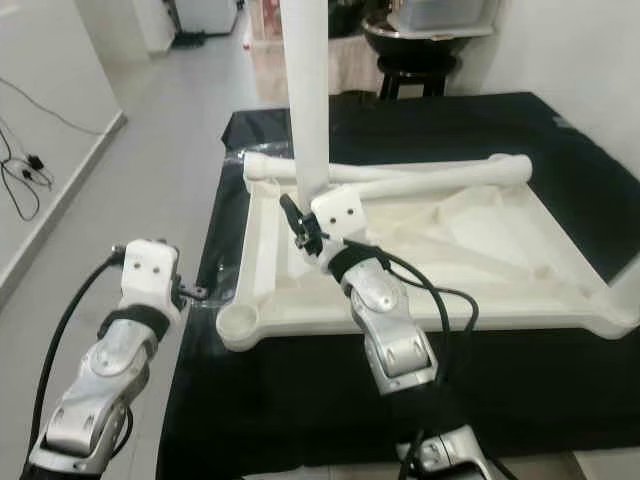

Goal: Building children table

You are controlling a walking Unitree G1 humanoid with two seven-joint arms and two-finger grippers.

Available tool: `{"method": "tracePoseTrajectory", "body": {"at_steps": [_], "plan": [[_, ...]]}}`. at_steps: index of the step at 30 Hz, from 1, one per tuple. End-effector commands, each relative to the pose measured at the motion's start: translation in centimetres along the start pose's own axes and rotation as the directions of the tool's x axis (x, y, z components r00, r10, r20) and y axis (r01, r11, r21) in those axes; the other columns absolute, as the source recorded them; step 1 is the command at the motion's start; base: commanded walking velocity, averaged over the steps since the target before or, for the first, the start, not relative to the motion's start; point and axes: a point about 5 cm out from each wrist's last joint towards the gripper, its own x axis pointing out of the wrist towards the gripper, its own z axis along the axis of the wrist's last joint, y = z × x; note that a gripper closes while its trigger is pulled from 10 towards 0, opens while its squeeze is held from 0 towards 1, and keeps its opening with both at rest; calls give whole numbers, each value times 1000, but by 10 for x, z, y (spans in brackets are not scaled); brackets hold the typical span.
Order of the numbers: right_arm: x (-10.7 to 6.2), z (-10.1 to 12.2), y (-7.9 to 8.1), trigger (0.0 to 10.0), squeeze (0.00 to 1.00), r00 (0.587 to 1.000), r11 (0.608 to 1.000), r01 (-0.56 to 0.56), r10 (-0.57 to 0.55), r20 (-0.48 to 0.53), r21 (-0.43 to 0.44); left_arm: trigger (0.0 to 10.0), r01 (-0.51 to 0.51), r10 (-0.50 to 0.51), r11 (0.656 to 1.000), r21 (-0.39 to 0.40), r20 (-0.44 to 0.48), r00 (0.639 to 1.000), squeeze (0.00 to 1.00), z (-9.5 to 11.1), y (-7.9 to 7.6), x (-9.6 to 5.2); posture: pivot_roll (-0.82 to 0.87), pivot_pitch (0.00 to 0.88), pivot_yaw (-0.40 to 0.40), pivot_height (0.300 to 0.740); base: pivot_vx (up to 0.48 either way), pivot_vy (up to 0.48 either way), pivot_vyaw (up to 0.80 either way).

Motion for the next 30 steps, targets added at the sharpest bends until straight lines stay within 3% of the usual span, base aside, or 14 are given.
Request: {"method": "tracePoseTrajectory", "body": {"at_steps": [1,20,30], "plan": [[2,1,2,10000,0,1000,1000,-10,10,0,20,10000,-8,8,1000,8,-12,1000,0,-4,2,-2,-26,0,44,740,0,0,0],[0,-8,-6,10000,0,999,999,17,-15,-47,50,10000,-42,39,991,-131,-23,999,0,-8,4,-3,-44,0,33,740,0,0,0],[0,-9,-10,10000,0,998,997,38,-35,-56,63,10000,71,-74,984,-165,-14,997,0,-8,-2,-6,-43,2,37,740,0,0,0]]}}
